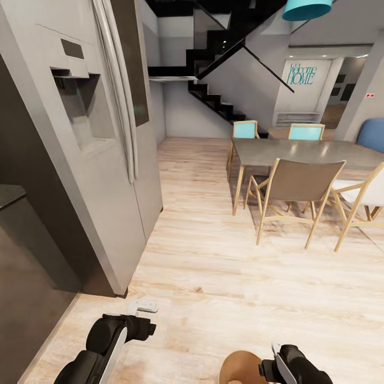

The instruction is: Put the three can of soda from the living room inside the tash can in the kitchen.

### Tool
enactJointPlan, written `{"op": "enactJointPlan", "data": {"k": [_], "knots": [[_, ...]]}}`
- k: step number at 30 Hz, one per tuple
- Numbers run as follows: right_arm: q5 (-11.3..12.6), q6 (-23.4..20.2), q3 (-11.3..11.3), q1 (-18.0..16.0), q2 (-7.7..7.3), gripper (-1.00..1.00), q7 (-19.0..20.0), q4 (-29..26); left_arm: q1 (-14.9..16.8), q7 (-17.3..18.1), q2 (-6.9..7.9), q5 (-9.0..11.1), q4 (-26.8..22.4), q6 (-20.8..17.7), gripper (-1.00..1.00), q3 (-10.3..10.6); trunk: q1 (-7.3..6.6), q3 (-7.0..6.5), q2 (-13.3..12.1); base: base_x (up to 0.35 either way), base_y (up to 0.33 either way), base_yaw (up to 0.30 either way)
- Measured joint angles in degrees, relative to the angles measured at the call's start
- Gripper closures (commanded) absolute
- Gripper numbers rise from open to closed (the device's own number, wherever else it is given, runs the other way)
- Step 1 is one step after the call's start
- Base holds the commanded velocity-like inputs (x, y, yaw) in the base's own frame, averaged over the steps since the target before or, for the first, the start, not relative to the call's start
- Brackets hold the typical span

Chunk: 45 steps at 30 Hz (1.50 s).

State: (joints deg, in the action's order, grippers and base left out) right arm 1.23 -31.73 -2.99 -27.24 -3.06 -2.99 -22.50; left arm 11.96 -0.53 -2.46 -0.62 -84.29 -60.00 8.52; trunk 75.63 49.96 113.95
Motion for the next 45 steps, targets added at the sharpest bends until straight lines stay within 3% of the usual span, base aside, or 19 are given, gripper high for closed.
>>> {"op": "enactJointPlan", "data": {"k": [17, 25, 34, 40, 45], "knots": [[-0.1, 0.0, 0.0, 0.0, 0.07, -1.00, 0.0, 0.0, 0.0, -0.1, -0.06, -0.1, 0.1, 0.0, -1.00, 0.1, 3.73, 3.05, 6.8, 0.000, 0.000, 0.000], [-0.1, 0.0, 0.0, 0.0, 0.05, -1.00, 0.0, 0.1, 0.0, -0.2, -0.05, -0.1, 0.1, 0.0, -1.00, 2.3, 4.39, 3.59, 8.0, 0.000, 0.000, 0.000], [-0.1, 0.0, 0.0, 0.0, -0.01, -1.00, 0.0, 0.1, 0.0, -0.3, -0.03, -0.2, 0.1, 0.0, -1.00, 2.5, 6.37, 5.21, 11.6, 0.000, 0.000, 0.000], [-0.1, 0.0, 0.0, 0.0, -0.02, -1.00, 0.0, 0.1, 0.0, -0.3, -0.02, -0.2, 0.1, 0.0, -1.00, 2.5, 6.38, 5.21, 11.6, 0.000, 0.000, 0.000], [-0.1, 0.0, 0.0, 0.0, -0.02, -1.00, 0.0, 0.1, 0.0, -0.3, -0.04, -0.2, 0.2, 0.0, -1.00, 2.5, 7.47, 6.10, 13.6, 0.000, 0.000, 0.000]]}}
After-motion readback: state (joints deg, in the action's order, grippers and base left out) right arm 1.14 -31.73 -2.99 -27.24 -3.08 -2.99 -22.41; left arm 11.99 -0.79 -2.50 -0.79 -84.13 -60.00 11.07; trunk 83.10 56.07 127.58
